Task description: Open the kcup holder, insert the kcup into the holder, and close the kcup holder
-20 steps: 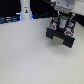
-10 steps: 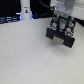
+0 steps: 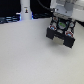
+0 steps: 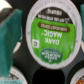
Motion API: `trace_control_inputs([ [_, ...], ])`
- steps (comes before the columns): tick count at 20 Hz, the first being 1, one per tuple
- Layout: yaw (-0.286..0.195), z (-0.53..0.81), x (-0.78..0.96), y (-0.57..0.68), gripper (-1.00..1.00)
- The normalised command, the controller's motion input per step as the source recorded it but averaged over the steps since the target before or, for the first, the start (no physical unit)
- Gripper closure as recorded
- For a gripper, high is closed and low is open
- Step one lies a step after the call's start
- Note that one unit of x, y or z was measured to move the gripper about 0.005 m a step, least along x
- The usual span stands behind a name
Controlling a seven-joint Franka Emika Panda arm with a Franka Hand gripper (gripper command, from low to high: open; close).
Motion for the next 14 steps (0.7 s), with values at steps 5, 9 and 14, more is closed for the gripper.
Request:
trace_control_inputs([
  [5, 0.03, 0.44, 0.29, -0.15, -1.0],
  [9, 0.026, 0.44, 0.54, -0.35, -1.0],
  [14, -0.002, 0.28, 0.72, -0.52, -1.0],
])
